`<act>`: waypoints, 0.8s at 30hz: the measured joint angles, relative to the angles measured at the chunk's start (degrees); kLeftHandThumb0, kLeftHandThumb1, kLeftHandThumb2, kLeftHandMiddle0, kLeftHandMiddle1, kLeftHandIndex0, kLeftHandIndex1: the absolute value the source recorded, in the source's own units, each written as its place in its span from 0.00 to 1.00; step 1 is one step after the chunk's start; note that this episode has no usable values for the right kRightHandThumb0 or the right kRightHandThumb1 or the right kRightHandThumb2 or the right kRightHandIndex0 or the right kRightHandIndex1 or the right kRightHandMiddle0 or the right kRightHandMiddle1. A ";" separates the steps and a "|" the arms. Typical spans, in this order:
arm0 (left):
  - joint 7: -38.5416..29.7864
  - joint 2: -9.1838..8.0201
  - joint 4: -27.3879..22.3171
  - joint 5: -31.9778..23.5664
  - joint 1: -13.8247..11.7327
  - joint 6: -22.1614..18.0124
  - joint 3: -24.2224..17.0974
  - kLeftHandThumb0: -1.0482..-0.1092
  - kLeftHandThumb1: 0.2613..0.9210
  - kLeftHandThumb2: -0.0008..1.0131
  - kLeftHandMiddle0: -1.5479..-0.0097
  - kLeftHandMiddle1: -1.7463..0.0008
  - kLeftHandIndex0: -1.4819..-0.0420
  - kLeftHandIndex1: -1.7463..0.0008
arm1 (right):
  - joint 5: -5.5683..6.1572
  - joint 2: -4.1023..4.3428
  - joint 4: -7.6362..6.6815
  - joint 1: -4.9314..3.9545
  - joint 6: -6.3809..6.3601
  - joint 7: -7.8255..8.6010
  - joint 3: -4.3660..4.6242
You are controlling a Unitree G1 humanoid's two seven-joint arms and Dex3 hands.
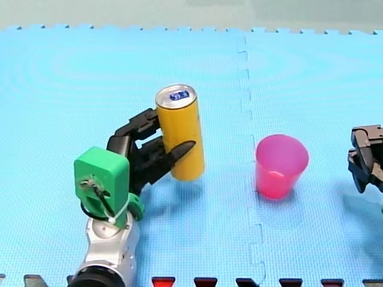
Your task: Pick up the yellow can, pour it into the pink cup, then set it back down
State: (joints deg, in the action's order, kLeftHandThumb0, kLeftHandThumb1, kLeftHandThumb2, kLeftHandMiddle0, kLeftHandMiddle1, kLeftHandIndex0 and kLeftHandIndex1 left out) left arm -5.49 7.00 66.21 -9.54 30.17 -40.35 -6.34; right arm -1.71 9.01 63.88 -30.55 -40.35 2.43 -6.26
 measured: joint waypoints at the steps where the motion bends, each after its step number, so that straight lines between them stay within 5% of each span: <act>1: 0.09 0.03 0.17 0.50 -0.18 -0.31 -0.18 0.72 0.79 0.00 0.14 0.99 0.19 1.00 | 0.04 0.07 -0.02 0.02 0.00 0.09 -0.05; 24: 7.84 0.61 3.84 11.64 -1.83 -1.41 1.82 0.72 0.80 0.00 0.16 1.00 0.20 1.00 | 1.25 0.53 -1.13 0.89 0.15 1.84 -1.14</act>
State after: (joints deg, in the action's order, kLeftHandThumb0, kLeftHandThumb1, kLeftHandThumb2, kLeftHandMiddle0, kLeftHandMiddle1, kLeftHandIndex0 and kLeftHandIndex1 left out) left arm 2.35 7.61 70.05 2.10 28.34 -41.76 -4.52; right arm -0.46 9.54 62.75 -29.65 -40.20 4.27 -7.40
